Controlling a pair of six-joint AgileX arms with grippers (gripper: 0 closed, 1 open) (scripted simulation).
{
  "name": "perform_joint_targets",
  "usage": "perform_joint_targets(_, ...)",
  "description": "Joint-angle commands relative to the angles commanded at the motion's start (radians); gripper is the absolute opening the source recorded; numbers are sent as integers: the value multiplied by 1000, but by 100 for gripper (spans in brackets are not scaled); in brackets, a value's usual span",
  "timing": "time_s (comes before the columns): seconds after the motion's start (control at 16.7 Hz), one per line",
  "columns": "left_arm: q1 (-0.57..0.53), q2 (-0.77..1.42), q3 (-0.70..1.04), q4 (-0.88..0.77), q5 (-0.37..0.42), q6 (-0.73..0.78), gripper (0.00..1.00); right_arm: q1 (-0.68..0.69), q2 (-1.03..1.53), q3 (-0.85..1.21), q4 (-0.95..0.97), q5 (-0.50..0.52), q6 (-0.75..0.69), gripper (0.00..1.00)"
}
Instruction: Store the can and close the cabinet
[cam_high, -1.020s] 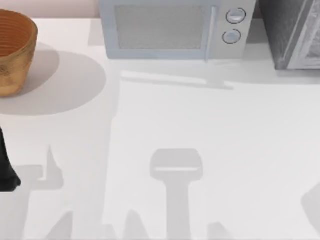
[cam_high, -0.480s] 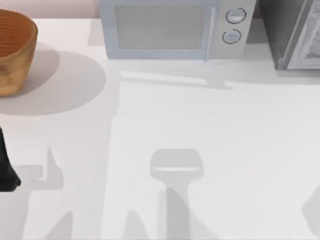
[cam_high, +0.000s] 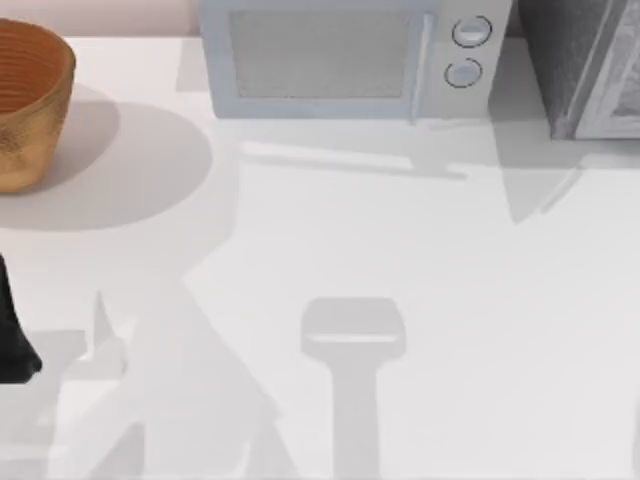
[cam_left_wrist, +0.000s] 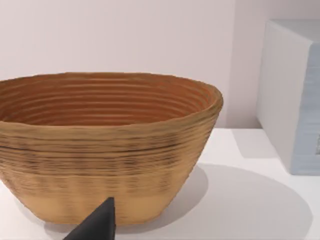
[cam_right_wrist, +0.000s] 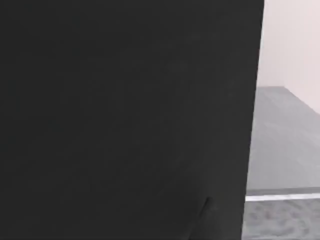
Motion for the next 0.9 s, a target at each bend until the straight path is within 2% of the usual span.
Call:
perform_joint_targets(0.3,0,0,0,0,0,0,100,368,-10,-6,-15,375,-4,100)
perform_joint_targets(0.54,0,0,0,0,0,0,100,593,-17,-9,-23,607,-10,100)
perform_joint_targets(0.72,0,0,0,0,0,0,100,693,-20,-10,-27,709,-13,100)
perform_joint_targets(0.9,0,0,0,0,0,0,100,715,-20,-11,-28,732,-14,100)
